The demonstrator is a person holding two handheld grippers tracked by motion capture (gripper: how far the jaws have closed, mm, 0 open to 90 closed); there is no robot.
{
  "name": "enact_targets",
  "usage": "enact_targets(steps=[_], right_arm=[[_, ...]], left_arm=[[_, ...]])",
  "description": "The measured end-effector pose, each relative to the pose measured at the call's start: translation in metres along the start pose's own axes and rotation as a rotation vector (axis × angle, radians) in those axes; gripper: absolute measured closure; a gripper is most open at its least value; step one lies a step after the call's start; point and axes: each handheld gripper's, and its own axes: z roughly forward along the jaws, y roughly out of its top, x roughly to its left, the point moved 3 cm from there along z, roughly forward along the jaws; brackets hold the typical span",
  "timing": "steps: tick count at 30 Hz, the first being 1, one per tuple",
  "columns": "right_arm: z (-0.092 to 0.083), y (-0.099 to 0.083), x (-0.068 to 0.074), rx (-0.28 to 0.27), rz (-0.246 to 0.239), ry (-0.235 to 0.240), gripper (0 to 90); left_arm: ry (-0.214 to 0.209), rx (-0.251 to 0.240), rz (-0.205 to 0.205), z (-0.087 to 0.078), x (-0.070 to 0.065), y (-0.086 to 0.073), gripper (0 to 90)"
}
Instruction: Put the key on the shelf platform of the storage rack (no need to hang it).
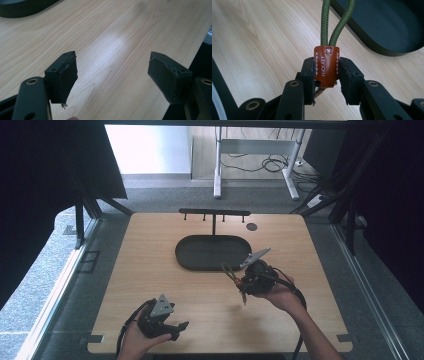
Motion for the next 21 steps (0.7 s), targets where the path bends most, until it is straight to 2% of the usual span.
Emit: enact_targets(steps=[10, 21], right_arm=[[-0.01, 0.003, -0.001, -0.019, -0.004, -0.016, 67.0], [-0.016, 0.003, -0.006, -0.011, -0.006, -0.042, 67.0]], left_arm=[[0.0, 0.001, 0.0, 0.0, 0.0, 0.0, 24.1], [0.001, 0.002, 0.0, 0.0, 0.0, 0.0, 24.1]])
